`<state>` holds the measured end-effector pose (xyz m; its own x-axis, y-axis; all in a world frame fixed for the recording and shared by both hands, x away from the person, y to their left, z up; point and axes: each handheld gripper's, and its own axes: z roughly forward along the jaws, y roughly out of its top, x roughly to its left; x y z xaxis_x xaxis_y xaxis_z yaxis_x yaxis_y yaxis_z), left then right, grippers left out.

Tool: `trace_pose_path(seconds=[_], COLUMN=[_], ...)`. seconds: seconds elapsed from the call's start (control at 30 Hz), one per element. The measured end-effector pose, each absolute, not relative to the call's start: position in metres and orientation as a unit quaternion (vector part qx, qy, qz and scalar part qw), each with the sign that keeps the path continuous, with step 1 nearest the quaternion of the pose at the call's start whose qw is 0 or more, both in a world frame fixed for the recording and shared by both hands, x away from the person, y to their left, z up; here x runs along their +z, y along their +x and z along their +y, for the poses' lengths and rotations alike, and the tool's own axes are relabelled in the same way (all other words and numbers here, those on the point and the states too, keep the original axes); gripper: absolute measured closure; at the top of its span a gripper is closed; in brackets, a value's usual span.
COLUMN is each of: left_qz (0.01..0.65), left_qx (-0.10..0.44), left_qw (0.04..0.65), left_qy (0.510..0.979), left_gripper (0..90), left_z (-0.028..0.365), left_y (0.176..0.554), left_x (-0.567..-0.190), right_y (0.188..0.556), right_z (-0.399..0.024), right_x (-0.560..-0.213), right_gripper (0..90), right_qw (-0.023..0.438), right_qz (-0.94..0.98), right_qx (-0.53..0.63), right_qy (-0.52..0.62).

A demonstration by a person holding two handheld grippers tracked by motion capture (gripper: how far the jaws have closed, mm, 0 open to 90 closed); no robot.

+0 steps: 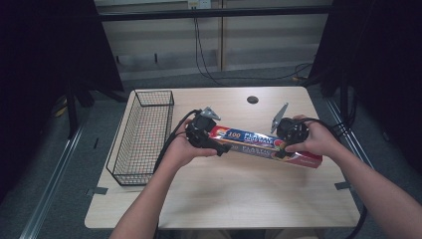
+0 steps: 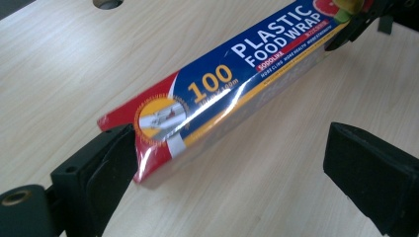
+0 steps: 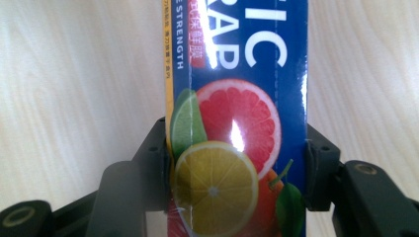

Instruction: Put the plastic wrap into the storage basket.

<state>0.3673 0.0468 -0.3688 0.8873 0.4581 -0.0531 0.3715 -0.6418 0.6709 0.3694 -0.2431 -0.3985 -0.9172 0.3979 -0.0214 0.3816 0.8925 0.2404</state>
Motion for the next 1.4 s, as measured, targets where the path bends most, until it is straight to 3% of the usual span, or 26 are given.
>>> trace_pose_path(seconds=[0.3,0.9,1.4], left_qz=[0.137,0.101,0.076], left_qx=[0.07,0.046,0.02], left_qw=[0.309,0.257,0.227], left_qy=[0.939,0.96,0.971], left_gripper=[6.5,6.5,16.0], left_z=[0.015,-0.014,-0.023], left_y=[0.37,0.382,0.387], left_x=[-0.361,-0.373,-0.383], right_y=[0.361,0.357,0.359], right_z=[-0.237,-0.229,-0.224], right_x=[-0.392,-0.384,-0.378], right_gripper=[44.1,44.1,44.0], right_qw=[0.04,0.045,0.045], right_qz=[0.977,0.983,0.982], right_qx=[0.119,0.133,0.147], right_qy=[0.174,0.122,0.109])
